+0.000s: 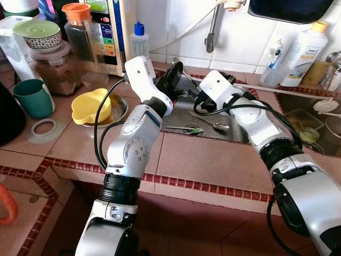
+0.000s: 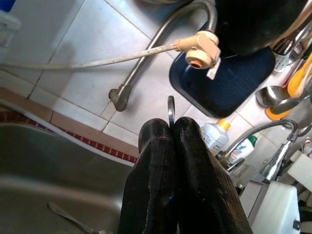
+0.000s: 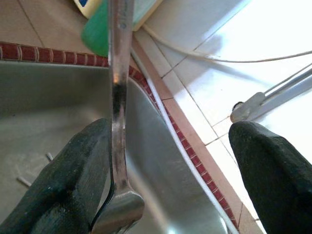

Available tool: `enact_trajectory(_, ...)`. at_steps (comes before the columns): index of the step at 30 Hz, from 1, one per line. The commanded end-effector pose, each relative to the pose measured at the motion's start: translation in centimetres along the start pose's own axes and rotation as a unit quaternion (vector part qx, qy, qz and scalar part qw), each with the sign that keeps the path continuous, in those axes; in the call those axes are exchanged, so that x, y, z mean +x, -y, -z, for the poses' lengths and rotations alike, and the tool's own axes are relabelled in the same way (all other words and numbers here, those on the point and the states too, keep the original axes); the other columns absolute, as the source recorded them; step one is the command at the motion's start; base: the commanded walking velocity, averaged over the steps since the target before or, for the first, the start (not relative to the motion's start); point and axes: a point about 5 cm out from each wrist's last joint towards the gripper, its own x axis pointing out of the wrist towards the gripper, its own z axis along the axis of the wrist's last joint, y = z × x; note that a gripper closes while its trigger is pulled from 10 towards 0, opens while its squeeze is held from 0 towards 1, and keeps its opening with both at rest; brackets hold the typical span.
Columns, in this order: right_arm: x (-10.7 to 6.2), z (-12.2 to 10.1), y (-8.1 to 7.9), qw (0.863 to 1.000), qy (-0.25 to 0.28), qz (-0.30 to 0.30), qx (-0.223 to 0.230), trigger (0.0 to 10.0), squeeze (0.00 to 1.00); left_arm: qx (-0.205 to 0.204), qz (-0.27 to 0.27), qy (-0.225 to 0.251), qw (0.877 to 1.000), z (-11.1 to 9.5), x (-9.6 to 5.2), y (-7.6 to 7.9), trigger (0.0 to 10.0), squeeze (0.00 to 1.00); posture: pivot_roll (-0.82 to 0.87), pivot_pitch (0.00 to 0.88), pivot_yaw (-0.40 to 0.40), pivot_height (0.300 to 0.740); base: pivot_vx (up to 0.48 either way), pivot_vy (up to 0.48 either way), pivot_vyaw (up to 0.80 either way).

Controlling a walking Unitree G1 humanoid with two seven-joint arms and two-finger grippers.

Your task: Kitchen organization

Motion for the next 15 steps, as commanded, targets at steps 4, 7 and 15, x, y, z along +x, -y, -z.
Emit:
enact_trajectory(4,0.26,-0.34,0.22,1.0,-0.002,0.012,-0.004,0.0,0.0,-0.013,-0.013,-0.007,1.0,0.53,-0.17,0.39,0.9,0.0,0.0,0.048,-0.045,0.74,0.0,0.0,0.0)
enact_trajectory(7,0.25,-0.32,0.28,1.0,-0.002,0.018,-0.004,0.0,0.0,-0.015,-0.021,-0.014,1.0,0.79,-0.23,0.23,0.7,0.0,0.0,0.049,-0.047,0.74,0.0,0.0,0.0)
enact_trajectory(15,0.35,-0.4,0.32,1.0,-0.001,0.029,0.009,0.0,0.0,-0.026,-0.031,-0.02,0.999,1.2,-0.33,0.09,1.1,0.0,0.0,0.049,-0.046,0.74,0.0,0.0,0.0)
